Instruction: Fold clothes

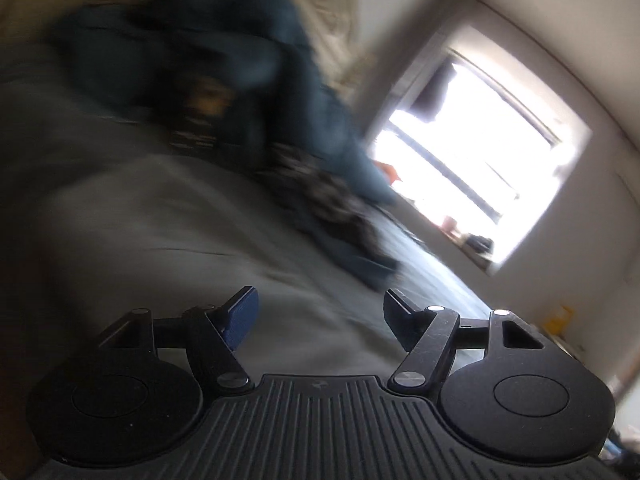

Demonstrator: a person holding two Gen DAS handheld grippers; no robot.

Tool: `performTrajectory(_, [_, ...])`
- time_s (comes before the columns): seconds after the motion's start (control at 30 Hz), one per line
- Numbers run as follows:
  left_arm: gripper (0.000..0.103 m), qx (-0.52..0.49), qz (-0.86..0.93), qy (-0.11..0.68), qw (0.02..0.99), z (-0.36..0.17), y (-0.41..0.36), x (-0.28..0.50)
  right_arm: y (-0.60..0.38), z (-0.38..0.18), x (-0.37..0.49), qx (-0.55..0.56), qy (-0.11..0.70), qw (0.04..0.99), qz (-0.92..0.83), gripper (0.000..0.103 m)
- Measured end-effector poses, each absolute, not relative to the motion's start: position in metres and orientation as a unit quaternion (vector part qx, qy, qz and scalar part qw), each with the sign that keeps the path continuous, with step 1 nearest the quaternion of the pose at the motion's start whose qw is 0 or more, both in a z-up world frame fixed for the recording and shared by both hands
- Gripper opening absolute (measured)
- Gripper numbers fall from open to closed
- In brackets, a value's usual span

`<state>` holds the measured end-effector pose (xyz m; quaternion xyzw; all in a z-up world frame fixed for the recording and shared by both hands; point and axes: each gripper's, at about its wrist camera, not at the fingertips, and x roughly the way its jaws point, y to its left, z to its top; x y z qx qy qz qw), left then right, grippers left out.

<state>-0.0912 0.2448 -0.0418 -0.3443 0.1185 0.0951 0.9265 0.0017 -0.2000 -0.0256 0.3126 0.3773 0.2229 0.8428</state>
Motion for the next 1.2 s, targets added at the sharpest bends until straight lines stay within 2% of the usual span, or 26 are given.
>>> performTrajectory(0.17, [0.072, -0.425, 0.159, 0.128, 0.882, -0.085, 0.301, -0.128, -0.158, -0.036, 0.005, 0.319, 0.406, 0.817, 0.258, 0.063])
performTrajectory(0.43, [0.073, -0.526, 0.112, 0.106, 0.837, -0.130, 0.326, -0.103, -0.164, -0.045, -0.007, 0.330, 0.420, 0.815, 0.224, 0.064])
performTrajectory(0.9, [0.074, -0.587, 0.027, 0.015, 0.809, -0.151, 0.352, -0.081, -0.163, -0.061, 0.003, 0.330, 0.441, 0.812, 0.194, 0.065])
performTrajectory(1.03, [0.075, -0.594, 0.030, 0.016, 0.804, -0.150, 0.360, -0.067, -0.159, -0.065, 0.006, 0.331, 0.441, 0.812, 0.192, 0.065])
performTrajectory(1.1, [0.083, -0.594, 0.032, 0.015, 0.804, -0.147, 0.362, -0.062, -0.160, -0.067, 0.007, 0.335, 0.439, 0.813, 0.187, 0.065])
performTrajectory(1.13, [0.084, -0.592, 0.030, 0.013, 0.805, -0.145, 0.362, -0.061, -0.161, -0.069, 0.006, 0.338, 0.437, 0.813, 0.183, 0.065])
performTrajectory(1.2, [0.080, -0.587, 0.025, 0.003, 0.809, -0.139, 0.360, -0.063, -0.166, -0.072, 0.006, 0.348, 0.433, 0.814, 0.171, 0.065])
